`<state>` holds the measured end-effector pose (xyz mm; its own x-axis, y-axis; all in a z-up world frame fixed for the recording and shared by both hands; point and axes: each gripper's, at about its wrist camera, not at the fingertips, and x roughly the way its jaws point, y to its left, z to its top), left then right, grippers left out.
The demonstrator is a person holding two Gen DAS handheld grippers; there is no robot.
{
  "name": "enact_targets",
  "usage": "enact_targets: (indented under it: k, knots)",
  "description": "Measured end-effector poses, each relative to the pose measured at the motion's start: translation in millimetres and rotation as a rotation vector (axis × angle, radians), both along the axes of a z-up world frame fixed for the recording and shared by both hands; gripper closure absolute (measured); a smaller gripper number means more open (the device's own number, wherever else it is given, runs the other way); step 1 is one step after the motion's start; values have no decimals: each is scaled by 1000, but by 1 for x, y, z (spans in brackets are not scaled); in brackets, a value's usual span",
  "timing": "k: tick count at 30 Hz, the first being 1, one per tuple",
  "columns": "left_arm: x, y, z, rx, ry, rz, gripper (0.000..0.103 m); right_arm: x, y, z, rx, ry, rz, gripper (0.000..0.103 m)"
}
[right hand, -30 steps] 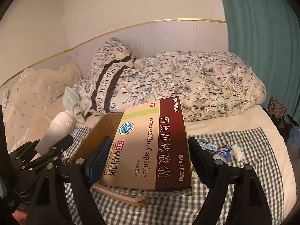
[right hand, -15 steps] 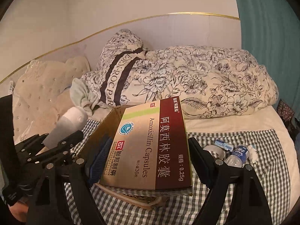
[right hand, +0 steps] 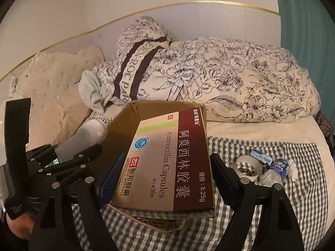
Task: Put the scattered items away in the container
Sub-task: 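Lower both tools into the box and open them, releasing box and cylinder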
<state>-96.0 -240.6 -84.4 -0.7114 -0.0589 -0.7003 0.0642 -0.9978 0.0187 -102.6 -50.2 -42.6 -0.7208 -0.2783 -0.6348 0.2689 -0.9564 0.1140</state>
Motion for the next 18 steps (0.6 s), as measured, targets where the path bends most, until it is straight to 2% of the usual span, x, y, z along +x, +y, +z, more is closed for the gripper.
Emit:
enact_targets:
  k: [3,6,18]
  knots:
    - [-2,-2,-3,-8,0,5,59,-6,-3,-9,5,-19,11,22]
    - [-2,-4,-3,-4,11,13,45,-12,-7,-19,15,-36,29,22]
    - [-8,-4,-4,-18,21,35,45,-25,-23,-46,50,-102,91,22]
